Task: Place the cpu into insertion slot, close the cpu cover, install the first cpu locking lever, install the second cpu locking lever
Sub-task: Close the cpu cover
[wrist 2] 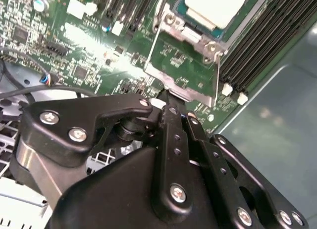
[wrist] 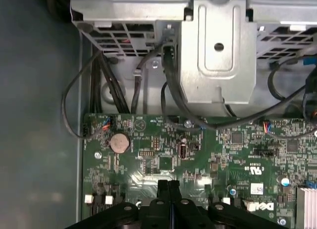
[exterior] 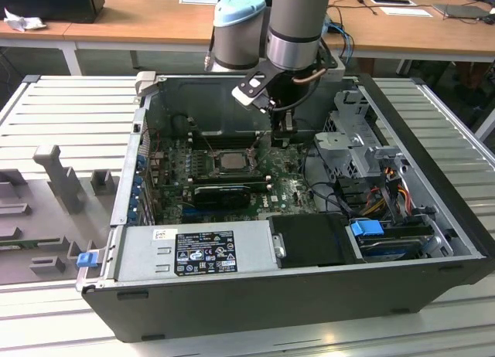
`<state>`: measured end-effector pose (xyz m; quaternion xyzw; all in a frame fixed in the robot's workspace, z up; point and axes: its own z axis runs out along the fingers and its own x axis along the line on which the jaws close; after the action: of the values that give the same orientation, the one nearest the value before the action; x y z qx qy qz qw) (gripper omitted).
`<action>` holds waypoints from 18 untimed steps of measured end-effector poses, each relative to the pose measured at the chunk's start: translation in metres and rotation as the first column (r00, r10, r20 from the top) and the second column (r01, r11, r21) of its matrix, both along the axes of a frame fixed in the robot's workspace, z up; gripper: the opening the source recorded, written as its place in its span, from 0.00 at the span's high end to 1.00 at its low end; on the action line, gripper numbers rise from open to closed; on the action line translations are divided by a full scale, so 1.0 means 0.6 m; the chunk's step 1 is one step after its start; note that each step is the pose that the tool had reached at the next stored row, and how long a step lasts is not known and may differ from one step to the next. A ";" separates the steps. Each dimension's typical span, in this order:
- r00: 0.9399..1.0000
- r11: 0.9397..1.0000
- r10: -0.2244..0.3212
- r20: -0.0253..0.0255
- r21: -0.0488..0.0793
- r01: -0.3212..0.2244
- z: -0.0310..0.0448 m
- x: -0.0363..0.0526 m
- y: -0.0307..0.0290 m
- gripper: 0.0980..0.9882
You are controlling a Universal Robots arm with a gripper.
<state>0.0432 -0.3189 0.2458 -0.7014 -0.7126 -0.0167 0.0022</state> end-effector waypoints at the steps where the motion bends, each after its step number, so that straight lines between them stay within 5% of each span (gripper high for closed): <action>1: 1.000 1.000 0.001 0.000 0.000 -0.001 0.000 -0.003 0.0000 0.99; 12: 1.000 1.000 0.009 0.001 0.002 -0.009 -0.003 -0.067 0.0001 0.99; 18: 1.000 1.000 0.018 0.001 0.002 -0.018 -0.022 -0.081 0.0001 0.99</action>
<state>-0.0053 -0.3188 0.2325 -0.6949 -0.7189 -0.0180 0.0027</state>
